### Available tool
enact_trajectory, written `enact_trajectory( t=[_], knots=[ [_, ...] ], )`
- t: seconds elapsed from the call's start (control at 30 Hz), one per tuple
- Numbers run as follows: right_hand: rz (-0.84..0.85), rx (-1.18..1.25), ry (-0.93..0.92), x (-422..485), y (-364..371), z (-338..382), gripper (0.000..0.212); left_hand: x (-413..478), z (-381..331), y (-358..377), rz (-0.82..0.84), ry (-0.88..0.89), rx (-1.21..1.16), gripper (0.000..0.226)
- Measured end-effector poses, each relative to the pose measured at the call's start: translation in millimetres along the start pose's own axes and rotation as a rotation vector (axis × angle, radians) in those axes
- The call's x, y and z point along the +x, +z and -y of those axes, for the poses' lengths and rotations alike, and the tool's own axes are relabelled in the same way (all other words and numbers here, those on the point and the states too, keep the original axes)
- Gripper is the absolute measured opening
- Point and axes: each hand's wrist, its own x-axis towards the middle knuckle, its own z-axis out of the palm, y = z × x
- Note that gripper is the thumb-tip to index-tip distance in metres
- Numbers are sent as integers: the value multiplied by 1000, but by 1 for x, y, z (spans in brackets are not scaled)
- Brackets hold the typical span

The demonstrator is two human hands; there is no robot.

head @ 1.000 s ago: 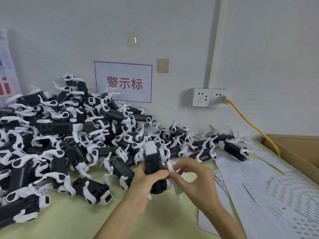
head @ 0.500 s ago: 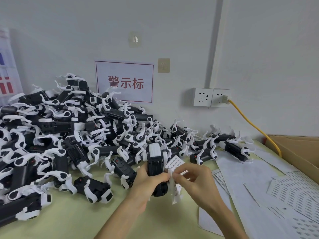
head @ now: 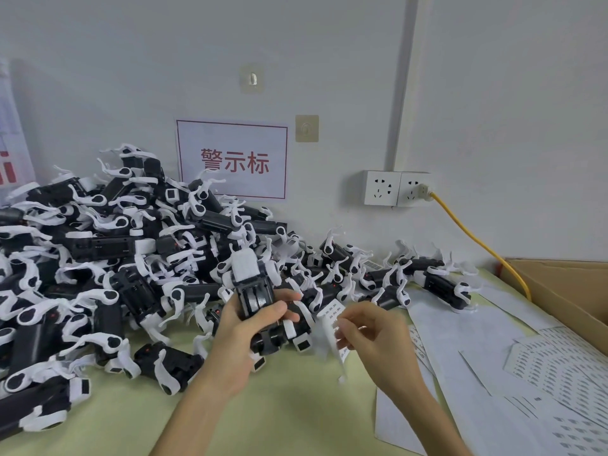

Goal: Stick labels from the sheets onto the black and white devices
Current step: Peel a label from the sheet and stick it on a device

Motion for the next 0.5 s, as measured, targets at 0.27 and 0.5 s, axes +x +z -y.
enact_trajectory(
  t=[0.27,0.5],
  knots=[
    [22,44,-72,-7,4,16,11,-4,2,3,193,-167,151,52],
    [35,52,-160,-10,0,17,28,-6,0,4,197,-334,7,81]
  ],
)
